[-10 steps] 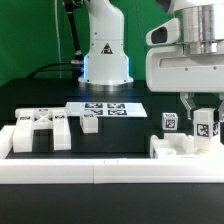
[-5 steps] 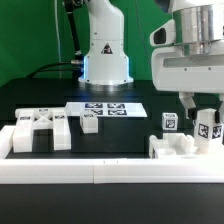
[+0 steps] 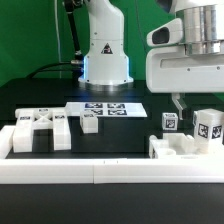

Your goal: Assemble chair

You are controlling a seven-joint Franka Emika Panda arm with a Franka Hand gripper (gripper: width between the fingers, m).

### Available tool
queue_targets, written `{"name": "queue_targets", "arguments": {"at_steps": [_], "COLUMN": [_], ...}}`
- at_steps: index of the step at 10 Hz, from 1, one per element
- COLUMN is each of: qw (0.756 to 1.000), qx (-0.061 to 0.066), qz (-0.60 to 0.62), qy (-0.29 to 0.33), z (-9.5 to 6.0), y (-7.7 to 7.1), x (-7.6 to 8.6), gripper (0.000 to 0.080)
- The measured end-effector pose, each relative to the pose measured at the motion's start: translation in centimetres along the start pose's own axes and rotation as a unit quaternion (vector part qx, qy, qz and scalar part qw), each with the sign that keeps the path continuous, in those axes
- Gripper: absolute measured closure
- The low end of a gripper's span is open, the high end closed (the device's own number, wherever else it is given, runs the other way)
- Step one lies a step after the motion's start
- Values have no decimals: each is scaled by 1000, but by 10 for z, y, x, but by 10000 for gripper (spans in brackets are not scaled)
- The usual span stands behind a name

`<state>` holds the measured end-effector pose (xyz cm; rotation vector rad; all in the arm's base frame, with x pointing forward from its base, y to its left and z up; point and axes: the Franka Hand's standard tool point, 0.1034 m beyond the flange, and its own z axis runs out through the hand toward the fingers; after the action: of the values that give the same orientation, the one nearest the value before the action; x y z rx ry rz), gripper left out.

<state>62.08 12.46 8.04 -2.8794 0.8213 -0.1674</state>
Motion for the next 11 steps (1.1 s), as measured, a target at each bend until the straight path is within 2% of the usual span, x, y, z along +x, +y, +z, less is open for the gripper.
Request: {"name": "queue_targets", "arguments": {"at_steps": [2, 7, 11], "qw": [995, 958, 906], "qx": [-4, -17, -24], "qz": [-103, -287, -422], "qy": [1, 4, 3], "z": [0, 0, -2], "y": [0, -2, -3], "x": [0, 0, 4], "gripper": [151, 151, 151]}}
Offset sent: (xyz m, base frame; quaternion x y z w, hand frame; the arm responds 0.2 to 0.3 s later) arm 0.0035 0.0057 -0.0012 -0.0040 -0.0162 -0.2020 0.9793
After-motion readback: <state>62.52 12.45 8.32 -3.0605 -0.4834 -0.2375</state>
